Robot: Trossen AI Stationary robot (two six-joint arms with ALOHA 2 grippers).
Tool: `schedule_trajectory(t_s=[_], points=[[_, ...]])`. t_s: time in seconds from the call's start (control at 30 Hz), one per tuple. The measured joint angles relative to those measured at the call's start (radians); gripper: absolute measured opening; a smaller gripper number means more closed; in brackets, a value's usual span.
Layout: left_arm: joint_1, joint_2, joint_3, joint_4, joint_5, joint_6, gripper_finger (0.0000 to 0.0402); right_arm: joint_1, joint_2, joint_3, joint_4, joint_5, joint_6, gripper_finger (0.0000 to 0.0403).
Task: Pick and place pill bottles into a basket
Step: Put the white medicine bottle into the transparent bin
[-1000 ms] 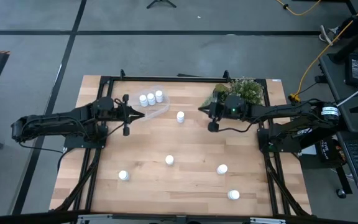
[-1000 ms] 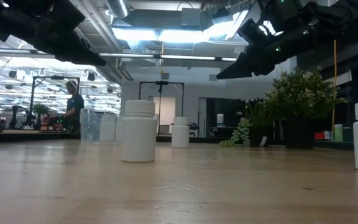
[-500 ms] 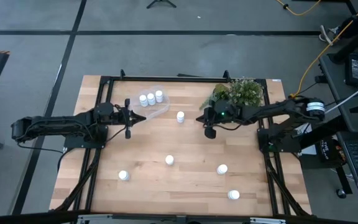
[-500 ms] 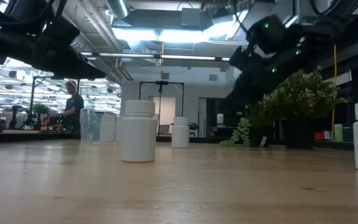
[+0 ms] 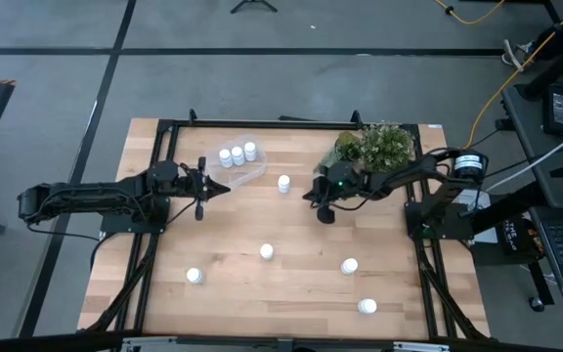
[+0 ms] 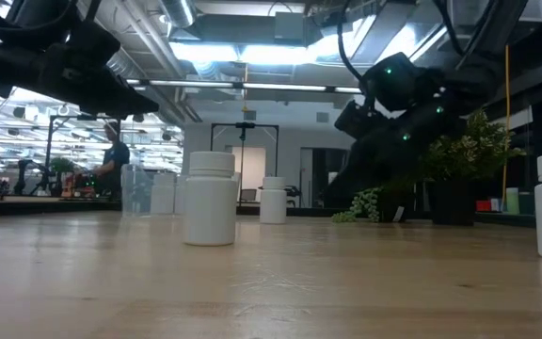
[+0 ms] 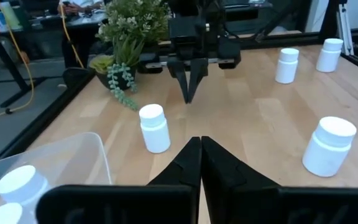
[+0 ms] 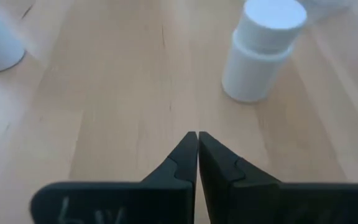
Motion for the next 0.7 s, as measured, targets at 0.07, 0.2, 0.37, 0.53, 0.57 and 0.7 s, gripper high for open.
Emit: schedule_trajectory(t_s=[0.07,0.2,0.37,0.53,0.57,0.7], points=[[0.000,0.000,0.000,0.000,-0.002,-0.001,0.0001,0.000,0.017,0.000,0.037,0.000,-0.025,0.0020],[0.000,0.000,0.000,0.000,-0.002,-0.003,0.0003,0.000,0.030,0.000,0.075,0.000,-0.075,0.0042],[0.000,0.000,0.000,0.000,-0.003,-0.003,0.0007,-0.001,0.030,0.000,0.075,0.006,-0.089,0.0109],[0.000,0.000,0.000,0.007,-0.003,-0.015,0.0004,-0.001,0.030,0.000,0.080,0.059,-0.089,0.0195],[0.000,0.000,0.000,0.007,-0.003,-0.015,0.0003,-0.001,0.030,0.000,0.086,0.062,-0.090,0.0211],[0.000,0.000,0.000,0.007,-0.003,-0.015,0.0002,-0.001,0.030,0.000,0.114,0.062,-0.090,0.0263]])
